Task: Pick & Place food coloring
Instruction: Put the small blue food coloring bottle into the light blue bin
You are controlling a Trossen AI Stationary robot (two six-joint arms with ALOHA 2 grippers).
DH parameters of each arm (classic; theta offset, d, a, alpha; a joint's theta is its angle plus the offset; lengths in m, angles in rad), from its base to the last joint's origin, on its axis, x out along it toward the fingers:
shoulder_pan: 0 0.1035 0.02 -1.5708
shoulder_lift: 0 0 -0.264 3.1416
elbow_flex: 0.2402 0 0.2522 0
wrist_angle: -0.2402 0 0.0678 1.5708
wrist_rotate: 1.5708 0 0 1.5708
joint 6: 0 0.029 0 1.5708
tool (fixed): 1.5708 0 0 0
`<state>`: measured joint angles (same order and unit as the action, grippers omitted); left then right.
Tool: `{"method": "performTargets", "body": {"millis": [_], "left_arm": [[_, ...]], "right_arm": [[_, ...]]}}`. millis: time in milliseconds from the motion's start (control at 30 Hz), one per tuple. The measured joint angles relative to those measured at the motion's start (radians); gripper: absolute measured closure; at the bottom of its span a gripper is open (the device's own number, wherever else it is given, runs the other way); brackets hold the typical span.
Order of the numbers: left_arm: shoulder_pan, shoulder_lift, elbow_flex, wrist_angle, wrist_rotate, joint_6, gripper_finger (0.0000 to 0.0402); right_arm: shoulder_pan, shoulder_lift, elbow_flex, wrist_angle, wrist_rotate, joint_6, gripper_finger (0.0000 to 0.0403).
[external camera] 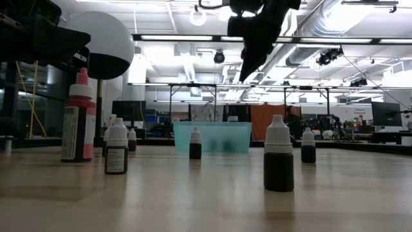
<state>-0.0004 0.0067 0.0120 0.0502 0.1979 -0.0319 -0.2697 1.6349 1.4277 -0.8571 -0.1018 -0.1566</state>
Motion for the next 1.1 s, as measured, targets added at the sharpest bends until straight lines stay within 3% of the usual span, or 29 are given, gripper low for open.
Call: {"method": "performTargets", "body": {"millis": [300,733,1100], "left_arm": [[0.000,0.000,0.000,0.000,0.000,0.000,0.0401],[0.000,0.000,0.000,0.000,0.000,0.000,0.0401],[0.000,0.000,0.000,0.000,0.000,0.000,0.0401]], "right_arm": [[0.118,0.003,-0.001,-0.047,-0.134,-0.107,0.0240],[0.215,0.103,-0.002,-0.040,-0.107,-0.159,0.0246],[0.220,0.274,-0.003,0.168,-0.114,-0.159,0.0247]]}}
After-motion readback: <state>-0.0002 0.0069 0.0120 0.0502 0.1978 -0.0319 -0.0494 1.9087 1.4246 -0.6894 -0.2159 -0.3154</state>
